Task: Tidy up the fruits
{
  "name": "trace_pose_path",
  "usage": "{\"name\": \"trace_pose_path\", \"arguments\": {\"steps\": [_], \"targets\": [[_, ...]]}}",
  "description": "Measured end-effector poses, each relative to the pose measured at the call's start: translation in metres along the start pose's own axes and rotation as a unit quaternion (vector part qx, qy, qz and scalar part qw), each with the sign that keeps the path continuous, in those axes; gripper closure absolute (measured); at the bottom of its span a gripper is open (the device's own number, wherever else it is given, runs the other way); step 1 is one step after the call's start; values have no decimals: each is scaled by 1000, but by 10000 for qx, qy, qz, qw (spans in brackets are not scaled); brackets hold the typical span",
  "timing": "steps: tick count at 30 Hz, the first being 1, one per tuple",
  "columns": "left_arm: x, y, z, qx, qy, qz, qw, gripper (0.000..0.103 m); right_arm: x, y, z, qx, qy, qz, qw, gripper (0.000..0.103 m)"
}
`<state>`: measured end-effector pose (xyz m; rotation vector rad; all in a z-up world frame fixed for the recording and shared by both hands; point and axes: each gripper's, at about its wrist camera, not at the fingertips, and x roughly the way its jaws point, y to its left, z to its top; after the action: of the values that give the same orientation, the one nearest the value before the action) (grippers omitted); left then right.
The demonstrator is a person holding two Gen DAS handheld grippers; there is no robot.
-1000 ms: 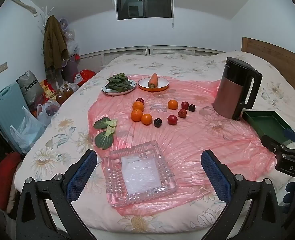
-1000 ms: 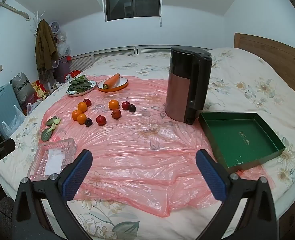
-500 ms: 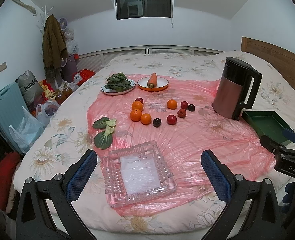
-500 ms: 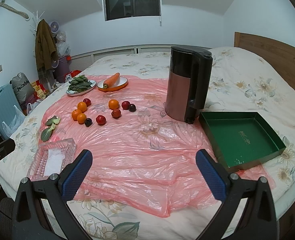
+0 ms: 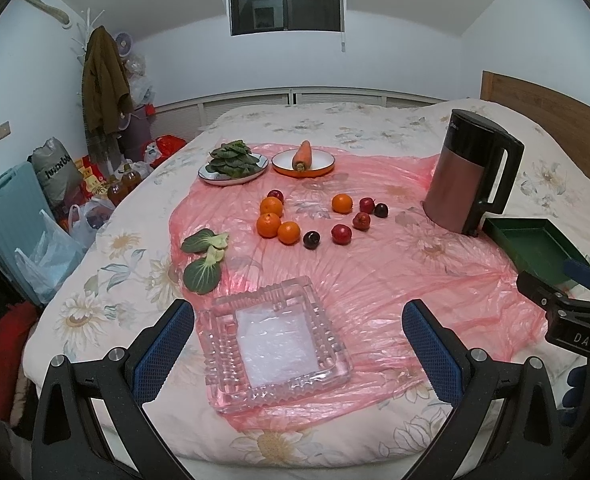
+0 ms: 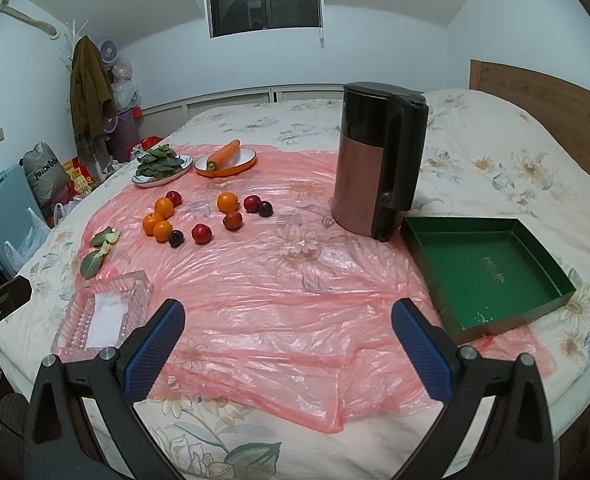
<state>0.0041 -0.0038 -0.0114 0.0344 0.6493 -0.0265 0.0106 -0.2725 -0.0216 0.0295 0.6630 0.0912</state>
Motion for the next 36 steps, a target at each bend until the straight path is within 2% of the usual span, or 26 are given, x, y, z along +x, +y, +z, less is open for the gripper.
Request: {"name": "trace_pose_path", "arguments": {"steps": [16,29,36], "targets": [[8,-1,-2,-16,189,-73,9998,1,11,1,-7,50,91,23,9999,0],[18,-2,-4,-79,328,-103,9994,1,15,0,-10,149,7,115,9998,0],[26,-9,-3,110,416,-106,9990,1,21,-8,-10,394,-38,233,9989,0]]}}
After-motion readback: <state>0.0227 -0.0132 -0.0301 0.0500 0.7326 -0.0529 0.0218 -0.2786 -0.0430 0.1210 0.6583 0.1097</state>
